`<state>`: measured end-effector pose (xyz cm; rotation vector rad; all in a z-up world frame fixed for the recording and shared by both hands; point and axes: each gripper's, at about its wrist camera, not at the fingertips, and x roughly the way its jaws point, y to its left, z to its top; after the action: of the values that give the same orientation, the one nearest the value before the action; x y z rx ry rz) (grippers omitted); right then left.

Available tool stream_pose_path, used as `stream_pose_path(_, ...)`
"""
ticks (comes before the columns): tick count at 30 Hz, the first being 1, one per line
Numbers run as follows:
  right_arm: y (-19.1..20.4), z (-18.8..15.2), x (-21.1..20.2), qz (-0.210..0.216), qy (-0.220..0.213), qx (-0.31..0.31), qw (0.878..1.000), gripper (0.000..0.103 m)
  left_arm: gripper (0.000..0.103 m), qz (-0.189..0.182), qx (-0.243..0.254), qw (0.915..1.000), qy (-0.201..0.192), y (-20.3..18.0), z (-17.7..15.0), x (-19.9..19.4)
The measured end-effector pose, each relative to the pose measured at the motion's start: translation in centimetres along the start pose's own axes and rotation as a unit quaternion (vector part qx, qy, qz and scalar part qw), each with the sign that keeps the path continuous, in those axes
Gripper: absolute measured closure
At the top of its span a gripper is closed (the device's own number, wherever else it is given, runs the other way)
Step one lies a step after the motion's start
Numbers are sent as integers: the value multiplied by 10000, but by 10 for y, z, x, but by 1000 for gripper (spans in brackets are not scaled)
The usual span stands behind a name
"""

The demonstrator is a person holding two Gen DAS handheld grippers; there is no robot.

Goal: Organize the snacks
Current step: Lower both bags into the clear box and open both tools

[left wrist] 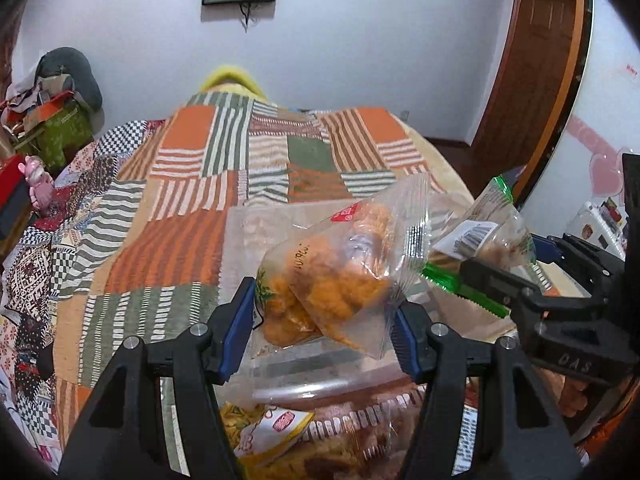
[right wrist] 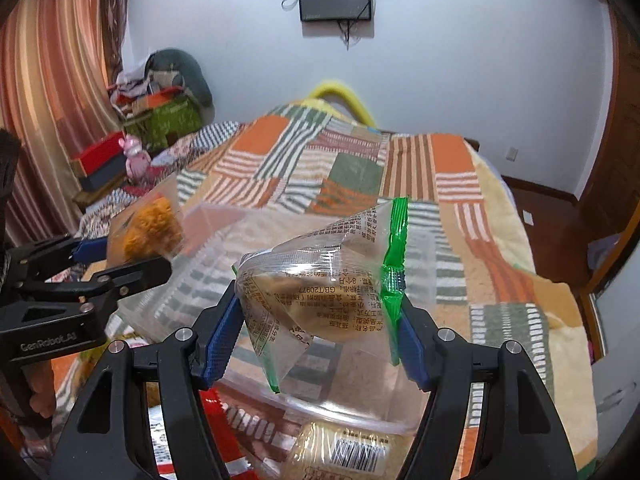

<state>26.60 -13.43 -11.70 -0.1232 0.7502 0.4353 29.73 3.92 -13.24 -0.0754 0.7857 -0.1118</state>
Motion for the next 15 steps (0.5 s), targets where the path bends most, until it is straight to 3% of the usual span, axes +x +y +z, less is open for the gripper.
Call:
stream_pose_path(7, -7, -2, 12, -9, 378, 72, 9993, 31, 40, -12, 81, 9998, 179, -4, 2, 13)
stream_pose_path(15, -12, 0, -10, 69, 239, 146, 9996, 30, 38, -89, 162, 9998, 36, -2, 1, -12)
